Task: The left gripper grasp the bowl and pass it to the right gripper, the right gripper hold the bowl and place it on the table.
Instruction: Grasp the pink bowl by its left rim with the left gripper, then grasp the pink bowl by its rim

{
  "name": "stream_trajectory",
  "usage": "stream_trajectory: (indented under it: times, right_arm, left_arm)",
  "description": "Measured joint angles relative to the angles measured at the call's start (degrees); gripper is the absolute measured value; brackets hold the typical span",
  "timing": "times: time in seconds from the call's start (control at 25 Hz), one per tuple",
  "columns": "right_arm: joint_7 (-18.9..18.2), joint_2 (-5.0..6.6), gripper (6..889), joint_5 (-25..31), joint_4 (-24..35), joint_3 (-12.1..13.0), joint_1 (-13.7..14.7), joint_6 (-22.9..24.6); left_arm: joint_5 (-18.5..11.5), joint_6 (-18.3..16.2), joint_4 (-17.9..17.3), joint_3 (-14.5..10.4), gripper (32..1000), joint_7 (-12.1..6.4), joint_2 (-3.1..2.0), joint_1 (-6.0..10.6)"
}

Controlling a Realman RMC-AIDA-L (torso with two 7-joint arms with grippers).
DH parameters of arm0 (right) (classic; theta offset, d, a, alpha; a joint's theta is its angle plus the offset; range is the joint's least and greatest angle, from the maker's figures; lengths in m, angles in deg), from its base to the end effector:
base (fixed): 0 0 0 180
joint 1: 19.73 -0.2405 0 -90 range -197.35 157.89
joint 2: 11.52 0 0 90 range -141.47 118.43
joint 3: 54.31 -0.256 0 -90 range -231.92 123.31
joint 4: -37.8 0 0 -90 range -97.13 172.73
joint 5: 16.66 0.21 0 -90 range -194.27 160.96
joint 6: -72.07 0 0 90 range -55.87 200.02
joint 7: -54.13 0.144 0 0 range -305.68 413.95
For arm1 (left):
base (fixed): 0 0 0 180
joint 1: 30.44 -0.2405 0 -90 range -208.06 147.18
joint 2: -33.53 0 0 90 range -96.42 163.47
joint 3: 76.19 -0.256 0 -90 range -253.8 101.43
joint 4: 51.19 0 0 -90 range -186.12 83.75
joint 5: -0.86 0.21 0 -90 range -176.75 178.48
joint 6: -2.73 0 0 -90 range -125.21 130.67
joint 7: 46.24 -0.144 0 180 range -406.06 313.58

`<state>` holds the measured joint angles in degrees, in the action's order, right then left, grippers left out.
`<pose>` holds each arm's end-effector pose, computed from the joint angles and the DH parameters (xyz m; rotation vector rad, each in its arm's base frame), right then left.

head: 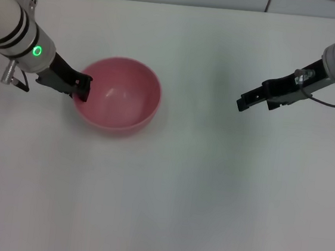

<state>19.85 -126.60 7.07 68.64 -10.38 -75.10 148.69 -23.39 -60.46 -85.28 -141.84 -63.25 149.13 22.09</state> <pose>0.2245 0.4144 -0.0103 -2.3676 1.5816 -0.2497 -0.2364 0.4297 -0.0190 -2.1115 -1.4591 0.3650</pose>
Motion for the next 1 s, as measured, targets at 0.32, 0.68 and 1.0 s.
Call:
stream_trajectory:
  times: [0.32, 0.68, 1.0]
  right_arm:
    - [0.0, -0.02, 844, 0.0, 0.0, -0.1, 0.0, 0.0]
    - [0.0, -0.06, 843, 0.0, 0.0, -0.1, 0.0, -0.1]
    - [0.0, -0.02, 843, 0.1, 0.0, -0.1, 0.0, -0.2]
  left_arm:
    - [0.0, 0.0, 0.0, 0.0, 95, -0.13, -0.03, -0.07]
    - [0.0, -0.2, -0.5, 1.3, 54, -0.54, -0.03, -0.19]
    - [-3.3, -1.7, -0.7, 3.6, 54, -1.3, -1.47, -0.09]
